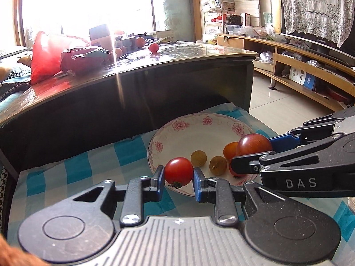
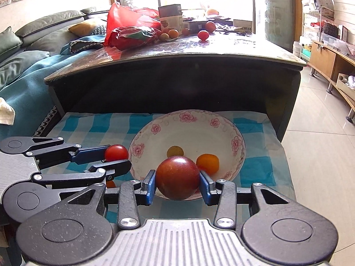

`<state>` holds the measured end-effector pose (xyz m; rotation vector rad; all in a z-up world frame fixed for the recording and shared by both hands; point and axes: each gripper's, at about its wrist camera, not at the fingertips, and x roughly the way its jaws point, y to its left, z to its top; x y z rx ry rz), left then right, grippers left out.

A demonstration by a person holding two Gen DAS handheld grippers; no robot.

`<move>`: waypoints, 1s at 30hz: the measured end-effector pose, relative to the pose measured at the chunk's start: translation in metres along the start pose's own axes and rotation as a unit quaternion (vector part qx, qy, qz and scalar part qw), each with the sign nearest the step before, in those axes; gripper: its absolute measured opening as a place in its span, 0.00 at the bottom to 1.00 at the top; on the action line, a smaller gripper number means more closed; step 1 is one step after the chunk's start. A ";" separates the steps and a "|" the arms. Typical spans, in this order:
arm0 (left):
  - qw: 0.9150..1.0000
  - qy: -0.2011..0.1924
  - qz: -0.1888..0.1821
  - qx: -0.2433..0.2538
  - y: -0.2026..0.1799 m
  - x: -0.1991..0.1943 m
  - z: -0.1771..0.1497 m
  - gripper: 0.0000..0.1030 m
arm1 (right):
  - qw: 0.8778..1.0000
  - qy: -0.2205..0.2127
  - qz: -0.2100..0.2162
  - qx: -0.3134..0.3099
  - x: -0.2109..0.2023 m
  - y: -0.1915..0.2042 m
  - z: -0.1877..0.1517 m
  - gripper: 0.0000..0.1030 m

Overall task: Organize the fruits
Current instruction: 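Lower the tomato with the left tool while the right tool lowers the plum into the bowl, opening both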

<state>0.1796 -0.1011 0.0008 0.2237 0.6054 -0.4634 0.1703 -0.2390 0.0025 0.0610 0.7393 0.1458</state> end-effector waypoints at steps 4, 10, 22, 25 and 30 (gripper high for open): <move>1.000 -0.003 0.001 0.002 0.001 0.005 0.005 0.34 | 1.000 -0.005 -0.003 -0.001 0.004 -0.001 0.004 0.35; 1.000 -0.008 0.001 -0.001 0.002 0.020 0.013 0.34 | 1.000 -0.011 -0.009 -0.002 0.012 -0.007 0.011 0.35; 1.000 -0.006 0.007 -0.002 0.006 0.058 0.030 0.34 | 1.000 -0.019 -0.022 0.004 0.041 -0.024 0.028 0.35; 1.000 -0.004 0.005 -0.008 0.007 0.065 0.032 0.34 | 1.000 -0.020 -0.021 0.009 0.048 -0.028 0.031 0.35; 1.000 0.002 0.008 -0.001 0.007 0.075 0.032 0.33 | 1.000 -0.020 -0.018 0.013 0.057 -0.033 0.033 0.35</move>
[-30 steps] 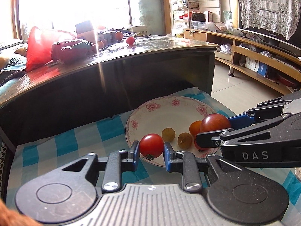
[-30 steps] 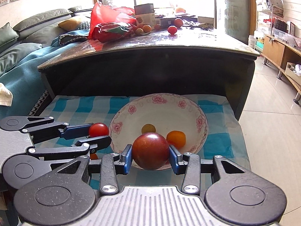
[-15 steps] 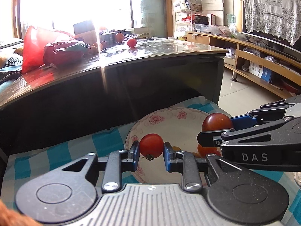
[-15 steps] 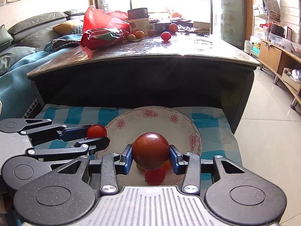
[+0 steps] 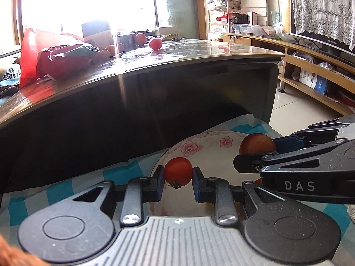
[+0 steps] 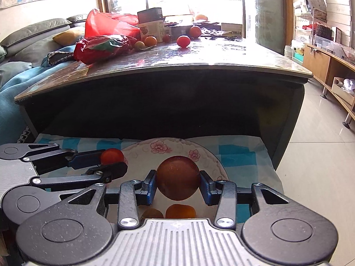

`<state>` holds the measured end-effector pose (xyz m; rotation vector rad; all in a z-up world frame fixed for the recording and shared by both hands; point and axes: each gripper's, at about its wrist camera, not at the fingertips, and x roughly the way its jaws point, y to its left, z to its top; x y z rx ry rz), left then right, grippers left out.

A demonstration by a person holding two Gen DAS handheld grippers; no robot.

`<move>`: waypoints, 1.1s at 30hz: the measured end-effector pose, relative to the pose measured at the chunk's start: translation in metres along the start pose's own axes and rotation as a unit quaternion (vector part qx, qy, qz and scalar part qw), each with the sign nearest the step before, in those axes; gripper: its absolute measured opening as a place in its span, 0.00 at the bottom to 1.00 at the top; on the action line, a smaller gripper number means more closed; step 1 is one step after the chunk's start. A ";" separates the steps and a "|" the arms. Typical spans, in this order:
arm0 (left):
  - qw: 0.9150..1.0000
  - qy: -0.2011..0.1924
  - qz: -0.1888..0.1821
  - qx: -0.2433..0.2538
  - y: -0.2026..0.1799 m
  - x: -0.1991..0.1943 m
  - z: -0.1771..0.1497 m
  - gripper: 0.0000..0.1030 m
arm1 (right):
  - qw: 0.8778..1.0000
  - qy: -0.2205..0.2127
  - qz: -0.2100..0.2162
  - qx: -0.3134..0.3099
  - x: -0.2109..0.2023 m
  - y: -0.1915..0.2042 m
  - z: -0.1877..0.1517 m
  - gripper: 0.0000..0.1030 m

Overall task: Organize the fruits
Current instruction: 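Lower the tomato with the left tool while the right tool lowers the plum into the bowl, opening both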

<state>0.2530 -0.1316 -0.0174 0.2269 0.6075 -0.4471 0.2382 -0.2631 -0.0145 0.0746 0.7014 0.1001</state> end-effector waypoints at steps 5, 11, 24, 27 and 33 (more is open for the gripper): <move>1.000 0.009 0.000 0.002 -0.001 0.009 -0.004 0.33 | 1.000 0.008 0.005 0.003 0.009 -0.003 -0.003 0.36; 1.000 0.016 -0.002 0.004 -0.002 0.017 -0.007 0.33 | 1.000 0.017 0.006 0.004 0.019 -0.005 -0.006 0.36; 1.000 0.022 0.001 0.002 -0.003 0.025 -0.008 0.34 | 1.000 0.021 0.005 0.002 0.027 -0.008 -0.009 0.37; 1.000 0.022 0.002 0.001 -0.003 0.025 -0.009 0.34 | 1.000 0.020 0.005 0.002 0.027 -0.008 -0.010 0.38; 1.000 0.018 0.008 -0.002 -0.004 0.023 -0.009 0.35 | 1.000 0.019 0.001 -0.001 0.025 -0.009 -0.010 0.38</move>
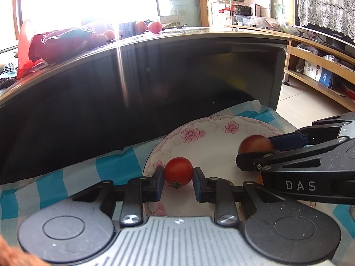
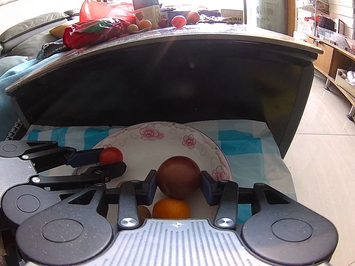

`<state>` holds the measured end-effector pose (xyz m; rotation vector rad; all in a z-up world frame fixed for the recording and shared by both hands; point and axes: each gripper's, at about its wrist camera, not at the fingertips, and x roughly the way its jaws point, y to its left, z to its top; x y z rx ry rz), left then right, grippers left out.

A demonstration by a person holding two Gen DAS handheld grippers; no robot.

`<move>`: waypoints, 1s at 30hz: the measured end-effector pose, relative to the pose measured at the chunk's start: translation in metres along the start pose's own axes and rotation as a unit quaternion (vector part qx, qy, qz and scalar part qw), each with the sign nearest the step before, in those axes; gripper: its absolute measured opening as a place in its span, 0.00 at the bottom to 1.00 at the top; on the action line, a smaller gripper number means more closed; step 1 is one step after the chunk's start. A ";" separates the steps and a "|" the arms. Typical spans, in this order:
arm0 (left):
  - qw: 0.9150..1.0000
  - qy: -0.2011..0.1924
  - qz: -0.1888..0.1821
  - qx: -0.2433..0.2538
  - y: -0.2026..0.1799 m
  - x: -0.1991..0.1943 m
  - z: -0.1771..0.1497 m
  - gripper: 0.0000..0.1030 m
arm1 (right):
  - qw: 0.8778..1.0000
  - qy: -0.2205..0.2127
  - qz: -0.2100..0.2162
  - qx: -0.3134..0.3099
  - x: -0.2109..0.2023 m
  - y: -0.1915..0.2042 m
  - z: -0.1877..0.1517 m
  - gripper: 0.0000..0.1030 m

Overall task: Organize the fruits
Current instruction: 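Lower the tomato with the left tool while the right tool lowers the plum into the bowl, opening both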

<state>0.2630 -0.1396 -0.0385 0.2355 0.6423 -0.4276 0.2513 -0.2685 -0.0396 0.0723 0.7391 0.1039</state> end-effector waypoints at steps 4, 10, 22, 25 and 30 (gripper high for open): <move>1.000 0.000 0.005 0.004 0.000 -0.004 0.001 0.35 | 1.000 -0.005 0.000 -0.002 -0.004 0.001 0.002 0.39; 1.000 -0.001 0.009 0.006 0.000 -0.010 0.003 0.35 | 1.000 -0.008 0.001 -0.004 -0.008 0.003 0.004 0.41; 1.000 -0.017 0.011 0.011 0.000 -0.032 0.009 0.39 | 1.000 -0.029 0.004 0.000 -0.025 0.012 0.014 0.45; 1.000 -0.019 0.013 0.010 0.002 -0.040 0.010 0.39 | 0.999 -0.033 0.004 -0.002 -0.030 0.015 0.016 0.45; 0.999 -0.024 0.020 0.007 0.010 -0.056 0.010 0.39 | 0.999 -0.039 0.003 -0.005 -0.042 0.021 0.019 0.45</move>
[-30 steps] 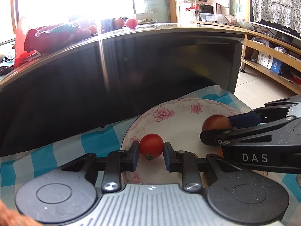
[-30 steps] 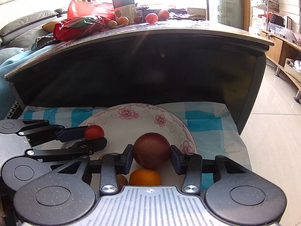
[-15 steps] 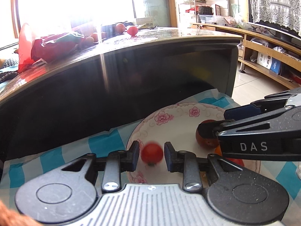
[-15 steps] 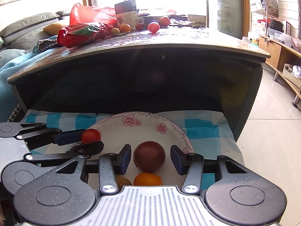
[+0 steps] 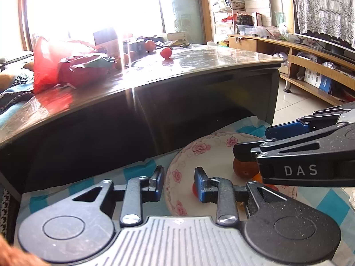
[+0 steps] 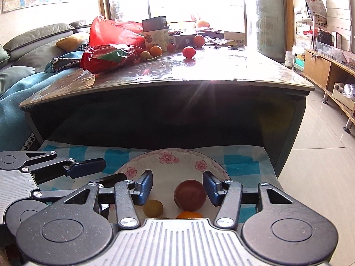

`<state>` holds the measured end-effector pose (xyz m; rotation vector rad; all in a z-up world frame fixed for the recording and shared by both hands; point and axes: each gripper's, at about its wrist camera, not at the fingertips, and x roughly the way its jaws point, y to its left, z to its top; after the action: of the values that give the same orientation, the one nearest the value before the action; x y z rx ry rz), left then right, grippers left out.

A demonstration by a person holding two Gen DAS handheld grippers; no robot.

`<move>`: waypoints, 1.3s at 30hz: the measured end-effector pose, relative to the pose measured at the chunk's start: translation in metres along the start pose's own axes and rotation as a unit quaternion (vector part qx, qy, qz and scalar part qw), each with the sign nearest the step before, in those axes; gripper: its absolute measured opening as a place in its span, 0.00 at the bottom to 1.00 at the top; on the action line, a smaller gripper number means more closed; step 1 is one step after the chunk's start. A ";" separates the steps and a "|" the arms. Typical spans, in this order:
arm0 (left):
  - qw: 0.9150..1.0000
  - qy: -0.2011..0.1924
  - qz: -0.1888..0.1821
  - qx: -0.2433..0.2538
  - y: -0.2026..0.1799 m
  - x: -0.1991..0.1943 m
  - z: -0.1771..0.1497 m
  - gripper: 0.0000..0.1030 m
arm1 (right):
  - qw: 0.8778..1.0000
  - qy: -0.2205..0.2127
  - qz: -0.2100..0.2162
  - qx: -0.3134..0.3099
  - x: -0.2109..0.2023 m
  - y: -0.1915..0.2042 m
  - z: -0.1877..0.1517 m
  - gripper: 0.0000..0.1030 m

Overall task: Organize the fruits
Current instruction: 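Lower the tomato with the left tool while the right tool lowers the plum into the bowl, opening both, then withdraw both tools from the bowl toward the two tangerines on the cloth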

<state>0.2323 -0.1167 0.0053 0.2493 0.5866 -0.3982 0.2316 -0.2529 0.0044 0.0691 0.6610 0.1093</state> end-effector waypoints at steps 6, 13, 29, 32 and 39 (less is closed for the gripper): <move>1.000 0.001 0.007 -0.007 0.014 -0.022 -0.006 0.39 | 1.000 -0.006 0.010 -0.017 -0.018 0.018 0.003 0.45; 1.000 0.015 0.013 -0.022 0.033 -0.042 -0.021 0.39 | 0.999 0.003 0.019 -0.031 -0.029 0.039 -0.003 0.45; 0.994 0.096 -0.042 0.023 0.042 -0.056 -0.076 0.39 | 0.992 0.076 0.059 -0.086 -0.031 0.079 -0.043 0.45; 0.992 0.110 -0.049 0.034 0.041 -0.051 -0.085 0.39 | 0.990 0.085 0.065 -0.094 -0.028 0.082 -0.047 0.45; 0.989 0.121 -0.064 0.054 0.039 -0.036 -0.093 0.39 | 0.986 0.104 0.076 -0.107 -0.017 0.087 -0.051 0.45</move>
<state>0.1768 -0.0399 -0.0443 0.3676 0.8232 -0.5300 0.1799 -0.1674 -0.0171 -0.1015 0.8492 0.3369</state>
